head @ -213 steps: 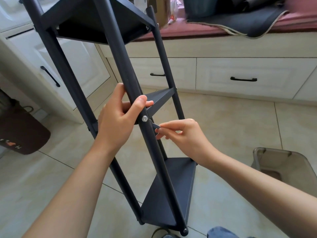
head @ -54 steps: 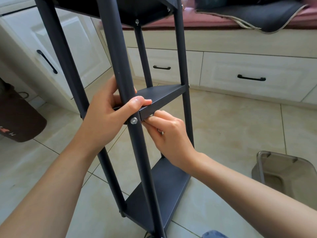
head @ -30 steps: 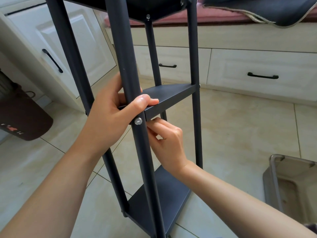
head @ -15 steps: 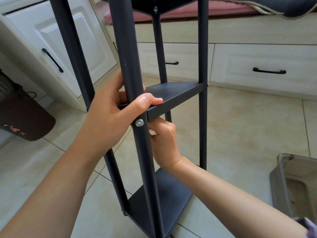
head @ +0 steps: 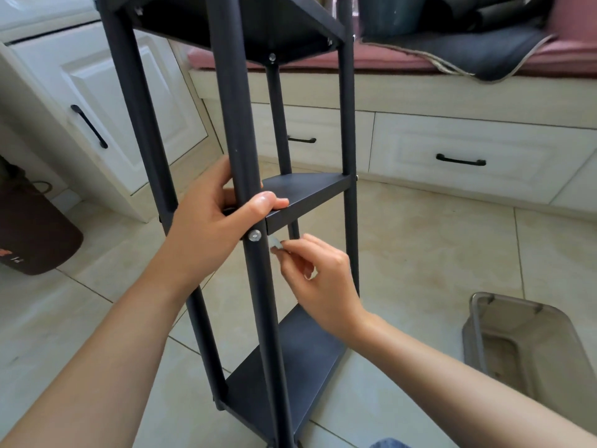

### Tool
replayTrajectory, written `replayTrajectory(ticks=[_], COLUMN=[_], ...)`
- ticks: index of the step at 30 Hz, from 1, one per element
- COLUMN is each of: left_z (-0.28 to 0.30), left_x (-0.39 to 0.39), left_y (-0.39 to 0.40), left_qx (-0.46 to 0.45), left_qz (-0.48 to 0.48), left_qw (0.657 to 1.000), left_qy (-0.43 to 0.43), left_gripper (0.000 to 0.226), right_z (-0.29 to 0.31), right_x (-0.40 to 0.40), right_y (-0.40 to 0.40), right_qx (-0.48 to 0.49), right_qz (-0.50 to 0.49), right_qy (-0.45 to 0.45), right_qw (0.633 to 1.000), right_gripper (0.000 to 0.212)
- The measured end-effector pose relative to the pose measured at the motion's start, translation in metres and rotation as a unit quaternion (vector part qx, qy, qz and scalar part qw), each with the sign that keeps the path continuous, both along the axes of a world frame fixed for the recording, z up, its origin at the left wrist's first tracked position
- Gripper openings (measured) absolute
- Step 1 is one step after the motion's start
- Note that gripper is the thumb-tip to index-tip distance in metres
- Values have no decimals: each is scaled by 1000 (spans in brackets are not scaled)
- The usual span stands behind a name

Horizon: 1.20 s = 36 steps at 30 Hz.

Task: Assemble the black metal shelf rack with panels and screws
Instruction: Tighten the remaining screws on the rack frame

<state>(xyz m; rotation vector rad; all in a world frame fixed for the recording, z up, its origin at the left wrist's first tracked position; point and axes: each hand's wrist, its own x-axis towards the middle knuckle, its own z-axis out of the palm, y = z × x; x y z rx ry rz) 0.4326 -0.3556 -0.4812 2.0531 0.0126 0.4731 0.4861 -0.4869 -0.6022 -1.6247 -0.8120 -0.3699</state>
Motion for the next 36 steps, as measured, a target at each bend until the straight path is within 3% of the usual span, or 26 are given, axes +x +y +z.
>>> replayTrajectory(ticks=[10, 18, 21, 25, 31, 36], left_z=[-4, -3, -1, -1, -1, -3], left_x=[-12, -17, -19, -18, -15, -15], left_y=[-15, -29, -34, -39, -43, -45], left_qx=[39, 79, 89, 88, 76, 66], left_qz=[35, 57, 62, 72, 75, 63], left_qw=[998, 994, 993, 992, 993, 995], left_qy=[30, 45, 47, 51, 45, 34], left_gripper=[17, 27, 27, 28, 27, 34], right_z=[9, -9, -27, -61, -113, -140], right_x=[-28, -29, -13, 15, 29, 29], right_y=[-78, -152, -193, -248, -297, -297], right_qx=[-75, -144, -202, -180, -256, -307], right_qz=[-21, -101, -146, -241, -316, -305], right_qy=[27, 197, 278, 437, 521, 548], right_qw=[997, 965, 928, 848, 750, 716], right_gripper=[8, 14, 15, 13, 27, 33])
